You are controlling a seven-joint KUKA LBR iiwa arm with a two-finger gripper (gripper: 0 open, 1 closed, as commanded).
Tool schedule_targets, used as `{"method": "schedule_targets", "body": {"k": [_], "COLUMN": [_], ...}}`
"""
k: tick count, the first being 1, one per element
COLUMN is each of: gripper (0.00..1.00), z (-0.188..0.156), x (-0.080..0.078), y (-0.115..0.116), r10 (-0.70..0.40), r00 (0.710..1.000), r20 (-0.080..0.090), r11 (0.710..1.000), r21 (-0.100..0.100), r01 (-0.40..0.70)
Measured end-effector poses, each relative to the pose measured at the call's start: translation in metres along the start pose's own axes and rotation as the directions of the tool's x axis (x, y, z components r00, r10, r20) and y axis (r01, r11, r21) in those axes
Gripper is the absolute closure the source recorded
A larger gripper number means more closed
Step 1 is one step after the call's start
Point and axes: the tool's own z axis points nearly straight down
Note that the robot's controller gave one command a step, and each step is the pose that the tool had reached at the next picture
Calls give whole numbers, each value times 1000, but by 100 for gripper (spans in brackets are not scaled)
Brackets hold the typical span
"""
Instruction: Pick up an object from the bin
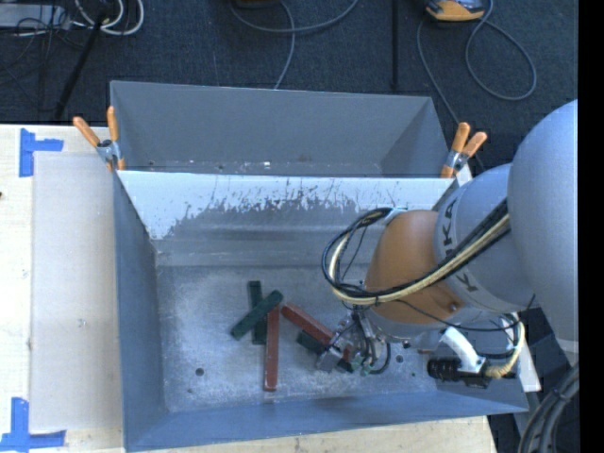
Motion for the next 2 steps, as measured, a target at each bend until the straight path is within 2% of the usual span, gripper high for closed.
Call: {"method": "schedule_targets", "body": {"k": [1,2], "gripper": [100,100], "z": [-127,-183], "x": [-46,-67], "y": [-18,-14], "r10": [39,47], "r00": [999,999], "r20": [9,8], "r11": [999,999], "r21": [-5,-5], "r01": [-39,-47]}}
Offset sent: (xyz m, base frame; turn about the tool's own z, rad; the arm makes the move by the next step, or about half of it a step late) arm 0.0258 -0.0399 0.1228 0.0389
